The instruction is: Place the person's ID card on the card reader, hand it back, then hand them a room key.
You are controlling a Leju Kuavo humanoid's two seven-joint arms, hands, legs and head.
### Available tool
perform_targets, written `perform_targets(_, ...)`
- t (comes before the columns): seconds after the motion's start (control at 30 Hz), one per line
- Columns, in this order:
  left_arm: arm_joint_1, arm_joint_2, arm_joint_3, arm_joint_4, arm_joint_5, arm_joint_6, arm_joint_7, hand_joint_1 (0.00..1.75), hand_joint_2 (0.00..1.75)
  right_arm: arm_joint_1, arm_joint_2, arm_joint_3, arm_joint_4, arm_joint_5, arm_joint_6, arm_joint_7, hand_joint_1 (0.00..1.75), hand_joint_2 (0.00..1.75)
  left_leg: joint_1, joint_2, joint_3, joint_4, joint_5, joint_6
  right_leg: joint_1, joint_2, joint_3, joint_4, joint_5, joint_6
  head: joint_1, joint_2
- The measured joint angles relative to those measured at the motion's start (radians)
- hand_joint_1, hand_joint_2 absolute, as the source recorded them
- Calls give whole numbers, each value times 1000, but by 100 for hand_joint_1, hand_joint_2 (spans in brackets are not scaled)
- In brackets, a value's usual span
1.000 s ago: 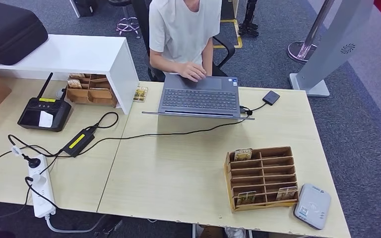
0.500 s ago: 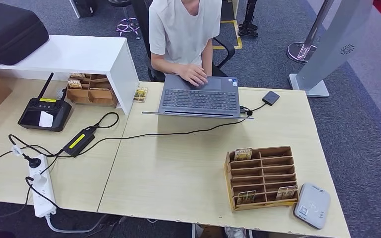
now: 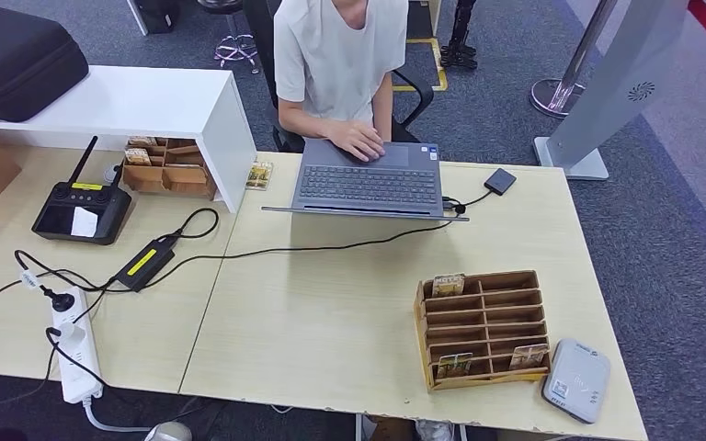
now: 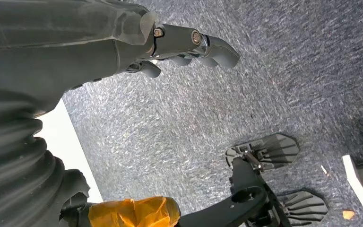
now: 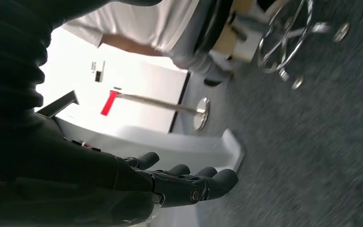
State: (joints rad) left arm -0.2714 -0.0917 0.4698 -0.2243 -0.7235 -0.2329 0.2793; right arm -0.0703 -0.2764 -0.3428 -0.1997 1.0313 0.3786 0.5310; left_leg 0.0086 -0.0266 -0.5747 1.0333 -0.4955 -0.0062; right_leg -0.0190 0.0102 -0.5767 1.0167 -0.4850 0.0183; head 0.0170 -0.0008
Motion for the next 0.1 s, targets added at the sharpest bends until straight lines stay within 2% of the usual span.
perform_targets(0.1, -4, 0, -1, 0, -1, 4, 5, 0, 175, 4, 66, -15, 3, 2, 8, 2, 0, 175, 1, 0, 0, 0, 0, 0, 0, 0, 0, 0, 0, 0, 0, 0)
